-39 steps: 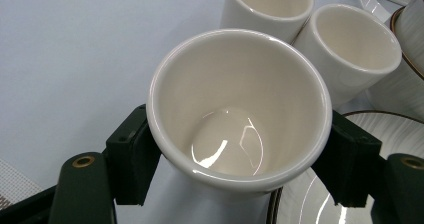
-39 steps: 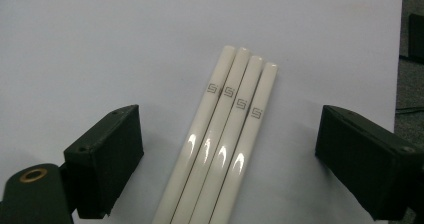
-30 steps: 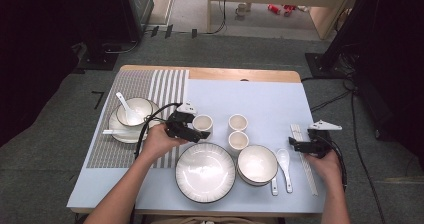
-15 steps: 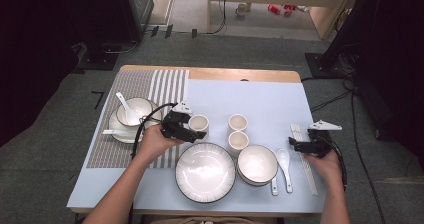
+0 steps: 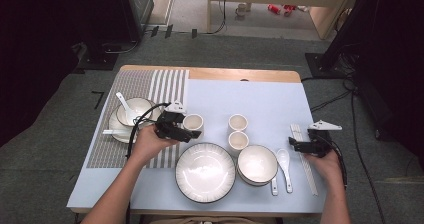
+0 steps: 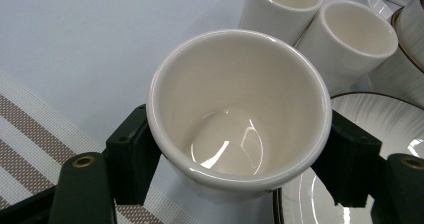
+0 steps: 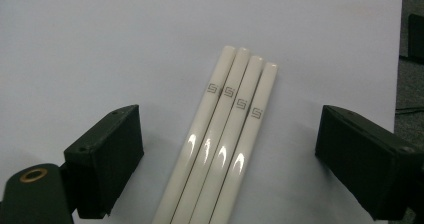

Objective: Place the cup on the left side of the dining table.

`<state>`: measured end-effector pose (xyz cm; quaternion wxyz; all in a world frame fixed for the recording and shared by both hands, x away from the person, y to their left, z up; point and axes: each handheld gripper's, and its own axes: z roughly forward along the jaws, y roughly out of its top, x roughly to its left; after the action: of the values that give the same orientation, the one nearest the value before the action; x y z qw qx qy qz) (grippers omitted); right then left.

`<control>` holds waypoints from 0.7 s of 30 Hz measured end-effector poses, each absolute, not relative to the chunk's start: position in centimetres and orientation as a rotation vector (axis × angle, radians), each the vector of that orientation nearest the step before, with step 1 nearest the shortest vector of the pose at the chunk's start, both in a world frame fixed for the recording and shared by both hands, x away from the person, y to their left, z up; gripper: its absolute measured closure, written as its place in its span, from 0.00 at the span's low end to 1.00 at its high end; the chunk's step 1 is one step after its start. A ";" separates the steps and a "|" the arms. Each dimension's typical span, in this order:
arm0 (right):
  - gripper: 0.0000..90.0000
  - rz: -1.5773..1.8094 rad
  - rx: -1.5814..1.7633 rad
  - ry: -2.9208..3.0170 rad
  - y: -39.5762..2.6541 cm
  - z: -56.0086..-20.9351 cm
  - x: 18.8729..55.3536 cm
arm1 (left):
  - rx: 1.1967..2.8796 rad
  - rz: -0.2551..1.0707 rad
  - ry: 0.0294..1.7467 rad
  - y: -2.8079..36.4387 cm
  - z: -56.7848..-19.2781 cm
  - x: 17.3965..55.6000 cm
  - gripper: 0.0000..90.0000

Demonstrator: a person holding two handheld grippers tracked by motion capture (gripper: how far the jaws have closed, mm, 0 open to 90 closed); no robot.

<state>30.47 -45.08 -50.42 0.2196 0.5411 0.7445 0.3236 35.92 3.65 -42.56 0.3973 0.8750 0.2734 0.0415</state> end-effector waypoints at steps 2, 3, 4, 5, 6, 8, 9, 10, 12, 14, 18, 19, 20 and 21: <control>0.12 0.895 1.497 2.060 -45.1 -50.4 30.5 | 2.216 0.107 0.693 3.8 -42.5 35.9 0.31; 0.13 0.895 1.497 2.060 -45.1 -50.4 30.5 | 2.221 0.108 0.696 4.0 -42.5 35.8 0.31; 0.13 0.895 1.497 2.060 -45.1 -50.4 30.5 | 2.221 0.108 0.696 4.0 -42.5 35.8 0.31; 0.13 0.895 1.497 2.060 -45.1 -50.4 30.5 | 2.218 0.108 0.699 4.0 -42.5 35.8 0.31; 0.13 0.895 1.497 2.060 -45.1 -50.4 30.5 | 2.217 0.109 0.699 4.1 -42.5 35.8 0.31; 0.13 0.895 1.497 2.060 -45.1 -50.4 30.5 | 2.215 0.108 0.702 4.2 -42.5 35.7 0.31; 0.13 0.895 1.496 2.060 -45.1 -50.4 30.5 | 2.220 0.109 0.701 4.3 -42.4 35.7 0.31; 0.13 0.894 1.495 2.059 -45.1 -50.4 30.5 | 2.214 0.102 0.703 4.4 -42.3 35.5 0.31; 0.13 0.893 1.495 2.059 -45.1 -50.4 30.5 | 2.211 0.097 0.701 4.5 -42.1 35.5 0.31; 0.13 0.894 1.496 2.059 -45.1 -50.4 30.5 | 2.200 0.095 0.700 4.7 -42.0 35.4 0.31; 0.13 0.894 1.496 2.059 -45.1 -50.4 30.5 | 2.202 0.095 0.707 5.0 -41.8 35.2 0.31; 0.13 0.894 1.496 2.059 -45.1 -50.4 30.5 | 2.200 0.096 0.708 5.1 -41.8 35.2 0.31; 0.13 0.894 1.496 2.059 -45.1 -50.4 30.5 | 2.204 0.099 0.711 5.2 -41.8 35.1 0.31; 0.13 0.894 1.496 2.059 -45.1 -50.4 30.5 | 2.203 0.101 0.713 5.4 -41.8 35.0 0.31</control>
<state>30.46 -45.05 -50.42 0.2203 0.5410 0.7446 0.3231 35.01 5.36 -41.80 0.4005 0.8710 0.2817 0.0397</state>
